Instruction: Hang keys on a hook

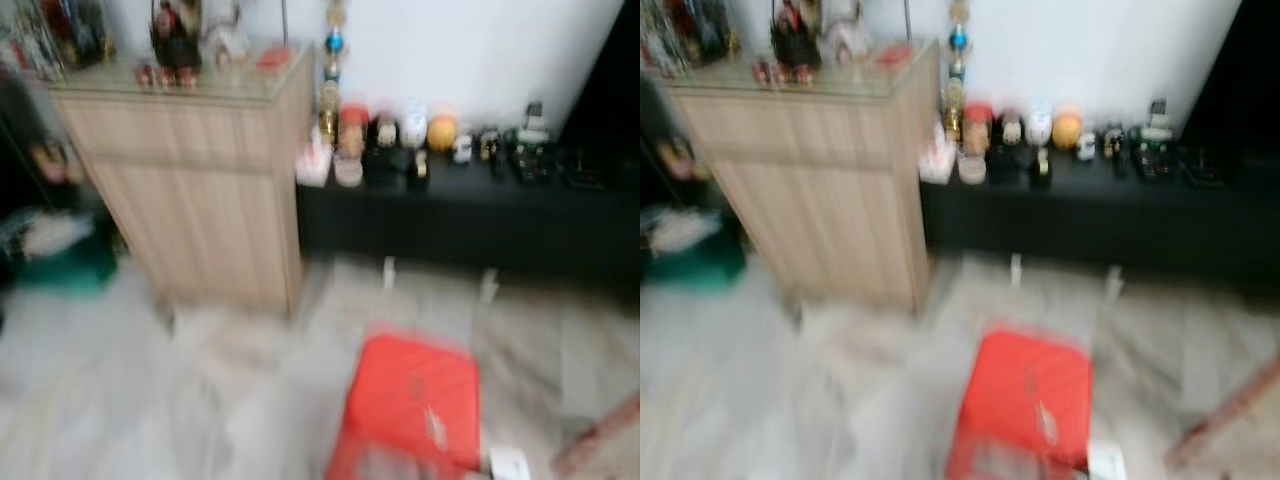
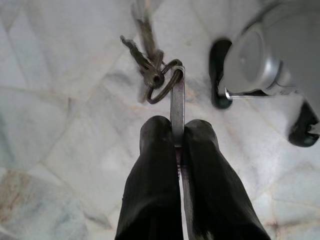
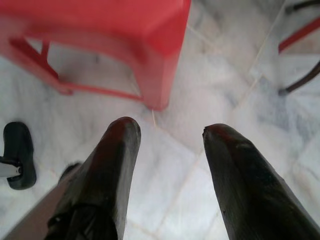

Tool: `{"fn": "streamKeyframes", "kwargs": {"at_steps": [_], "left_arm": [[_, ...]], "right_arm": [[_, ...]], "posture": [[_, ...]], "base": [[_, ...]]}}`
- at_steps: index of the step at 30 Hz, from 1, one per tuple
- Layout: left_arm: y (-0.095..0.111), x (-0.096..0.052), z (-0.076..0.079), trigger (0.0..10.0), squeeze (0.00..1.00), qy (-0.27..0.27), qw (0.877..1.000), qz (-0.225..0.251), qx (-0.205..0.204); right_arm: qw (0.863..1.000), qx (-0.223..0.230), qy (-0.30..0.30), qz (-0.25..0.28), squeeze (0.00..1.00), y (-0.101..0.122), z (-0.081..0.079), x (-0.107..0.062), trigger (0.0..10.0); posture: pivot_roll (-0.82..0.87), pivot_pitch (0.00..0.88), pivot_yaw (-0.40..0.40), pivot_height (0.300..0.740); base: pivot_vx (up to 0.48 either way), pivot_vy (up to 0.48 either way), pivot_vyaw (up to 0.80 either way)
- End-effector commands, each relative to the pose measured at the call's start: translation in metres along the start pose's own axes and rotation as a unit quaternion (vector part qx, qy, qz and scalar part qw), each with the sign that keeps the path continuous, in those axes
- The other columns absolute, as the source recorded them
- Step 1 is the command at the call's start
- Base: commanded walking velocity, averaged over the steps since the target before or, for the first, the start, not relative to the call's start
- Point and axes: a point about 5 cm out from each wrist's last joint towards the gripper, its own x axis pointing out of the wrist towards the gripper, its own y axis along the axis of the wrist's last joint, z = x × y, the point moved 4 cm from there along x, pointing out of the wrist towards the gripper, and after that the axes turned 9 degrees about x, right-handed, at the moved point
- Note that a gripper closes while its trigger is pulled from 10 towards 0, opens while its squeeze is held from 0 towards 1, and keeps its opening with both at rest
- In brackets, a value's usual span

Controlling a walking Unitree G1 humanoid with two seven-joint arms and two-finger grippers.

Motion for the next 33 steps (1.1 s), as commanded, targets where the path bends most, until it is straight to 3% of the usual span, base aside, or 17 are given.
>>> {"fn": "streamKeyframes", "kwargs": {"at_steps": [1, 22, 33], "left_arm": [[0.0109, 0.0007, -0.0091, 10.0, 0.0, 0.011, 1.0, 0.015, 0.007], [0.0087, 0.0005, -0.0095, 10.0, 0.0, 0.009, 0.999, 0.008, 0.03], [0.0075, 0.0002, -0.0098, 10.0, 0.0, 0.008, 0.999, 0.007, 0.038]], "right_arm": [[1.0, 0.004, 0.005, 0.001, 0.0, 0.0011, -0.0054, 0.0006, 10.0], [1.0, 0.005, 0.01, -0.003, 0.0, 0.0001, -0.0081, 0.0008, 10.0], [1.0, 0.006, 0.01, -0.007, 0.0, -0.0024, -0.0087, 0.0007, 10.0]], "posture": [[0.04, 0.0, -0.005, 0.74], [0.05, 0.0, -0.011, 0.74], [0.05, 0.0, -0.01, 0.74]], "base": [[-0.244, 0.0, 0.0], [-0.047, 0.0, 0.0], [0.0, -0.363, 0.0]]}}
